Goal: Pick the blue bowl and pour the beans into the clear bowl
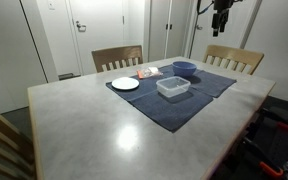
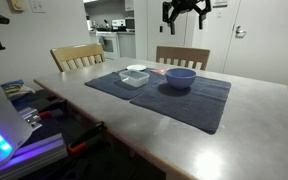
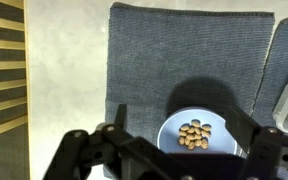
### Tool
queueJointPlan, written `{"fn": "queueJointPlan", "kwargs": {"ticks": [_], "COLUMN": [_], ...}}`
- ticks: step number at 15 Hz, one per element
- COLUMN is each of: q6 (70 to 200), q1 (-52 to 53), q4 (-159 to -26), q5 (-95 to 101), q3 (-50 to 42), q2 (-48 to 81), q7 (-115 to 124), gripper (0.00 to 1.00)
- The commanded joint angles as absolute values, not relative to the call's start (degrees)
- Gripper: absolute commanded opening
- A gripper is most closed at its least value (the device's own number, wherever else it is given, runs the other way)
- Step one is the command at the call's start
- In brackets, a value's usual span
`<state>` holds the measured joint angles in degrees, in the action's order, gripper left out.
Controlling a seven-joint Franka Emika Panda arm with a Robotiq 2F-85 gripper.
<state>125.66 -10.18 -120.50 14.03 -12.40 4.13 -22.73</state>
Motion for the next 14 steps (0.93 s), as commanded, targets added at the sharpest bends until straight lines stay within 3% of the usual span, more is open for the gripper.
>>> {"fn": "queueJointPlan", "kwargs": {"ticks": [1,14], "q6": [126.3,130.4], "q1": [-13.0,-18.1], "q4": [-114.0,-106.8], "q5": [8.7,-5.3], "q3": [-12.4,-10.1], "q2": [11.2,22.4], "q7": [-29.8,-25.3], "gripper": [1.0,1.0]}}
